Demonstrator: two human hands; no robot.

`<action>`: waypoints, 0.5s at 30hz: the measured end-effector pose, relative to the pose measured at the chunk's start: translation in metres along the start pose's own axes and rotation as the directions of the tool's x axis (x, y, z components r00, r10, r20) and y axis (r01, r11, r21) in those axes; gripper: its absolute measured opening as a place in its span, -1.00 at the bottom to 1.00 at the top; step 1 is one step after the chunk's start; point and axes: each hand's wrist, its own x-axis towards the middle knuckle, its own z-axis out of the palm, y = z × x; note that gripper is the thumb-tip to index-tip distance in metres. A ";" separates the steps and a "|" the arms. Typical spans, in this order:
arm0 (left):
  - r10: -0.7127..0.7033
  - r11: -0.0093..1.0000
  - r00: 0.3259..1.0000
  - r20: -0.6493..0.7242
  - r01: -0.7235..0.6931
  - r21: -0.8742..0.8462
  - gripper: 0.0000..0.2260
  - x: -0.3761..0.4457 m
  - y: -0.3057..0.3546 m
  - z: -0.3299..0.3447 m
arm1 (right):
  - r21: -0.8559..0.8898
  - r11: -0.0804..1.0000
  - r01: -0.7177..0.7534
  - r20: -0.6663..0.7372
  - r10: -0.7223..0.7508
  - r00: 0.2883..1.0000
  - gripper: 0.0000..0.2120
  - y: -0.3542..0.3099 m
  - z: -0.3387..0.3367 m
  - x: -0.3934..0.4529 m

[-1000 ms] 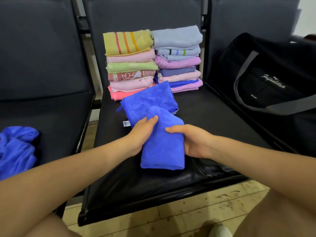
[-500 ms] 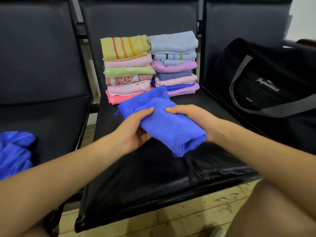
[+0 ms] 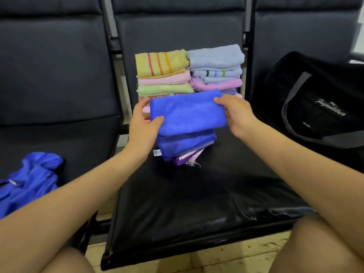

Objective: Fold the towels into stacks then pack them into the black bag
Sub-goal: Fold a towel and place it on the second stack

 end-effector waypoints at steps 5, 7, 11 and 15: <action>-0.172 0.968 0.981 0.093 0.151 0.199 -0.59 0.005 -0.030 0.000 | -0.382 0.917 0.116 -0.094 -0.163 0.982 -0.74 0.029 0.019 0.033; -0.321 0.925 0.938 0.135 0.279 0.259 -0.64 0.005 -0.044 -0.002 | -0.563 0.821 0.094 -0.079 -0.167 0.983 -0.71 0.041 0.019 0.039; -0.301 0.893 0.946 0.116 0.238 0.382 -0.51 0.009 -0.050 -0.010 | -0.663 0.741 0.110 -0.062 -0.201 0.978 -0.64 0.046 0.011 0.034; -0.288 0.898 0.951 0.113 0.227 0.377 -0.39 0.012 -0.053 -0.017 | -0.718 0.652 0.243 0.025 -0.325 0.945 -0.60 0.041 0.010 0.022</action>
